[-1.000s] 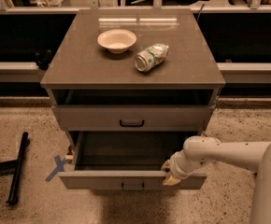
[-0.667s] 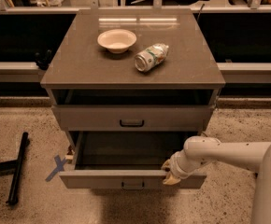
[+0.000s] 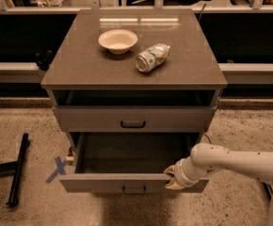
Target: Open middle drawer
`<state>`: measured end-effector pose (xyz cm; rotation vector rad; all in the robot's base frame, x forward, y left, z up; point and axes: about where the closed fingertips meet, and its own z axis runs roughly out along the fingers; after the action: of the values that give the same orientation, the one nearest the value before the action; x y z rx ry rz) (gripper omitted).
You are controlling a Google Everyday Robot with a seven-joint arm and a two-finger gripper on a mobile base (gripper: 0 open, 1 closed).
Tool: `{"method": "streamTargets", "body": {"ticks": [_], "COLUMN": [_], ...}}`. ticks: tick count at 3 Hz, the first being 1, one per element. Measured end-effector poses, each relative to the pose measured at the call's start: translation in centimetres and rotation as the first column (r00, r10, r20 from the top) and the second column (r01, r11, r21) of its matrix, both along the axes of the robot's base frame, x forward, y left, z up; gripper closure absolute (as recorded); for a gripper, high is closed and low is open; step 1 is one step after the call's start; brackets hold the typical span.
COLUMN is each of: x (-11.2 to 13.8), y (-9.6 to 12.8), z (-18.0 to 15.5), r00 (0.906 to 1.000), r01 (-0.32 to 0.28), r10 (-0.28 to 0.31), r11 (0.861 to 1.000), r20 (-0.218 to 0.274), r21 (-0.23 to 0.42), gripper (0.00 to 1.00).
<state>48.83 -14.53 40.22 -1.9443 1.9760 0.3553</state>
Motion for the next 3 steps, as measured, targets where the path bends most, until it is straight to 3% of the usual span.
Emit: {"method": "streamTargets", "body": {"ticks": [3], "x": [-3.8], "y": [-0.1], "z": [-0.3], "r00": [0.9974], "r01": [0.014], "r10": [-0.011], "r11": [0.999], "r20": [-0.071], "r21": [0.048], "gripper": [1.0]}}
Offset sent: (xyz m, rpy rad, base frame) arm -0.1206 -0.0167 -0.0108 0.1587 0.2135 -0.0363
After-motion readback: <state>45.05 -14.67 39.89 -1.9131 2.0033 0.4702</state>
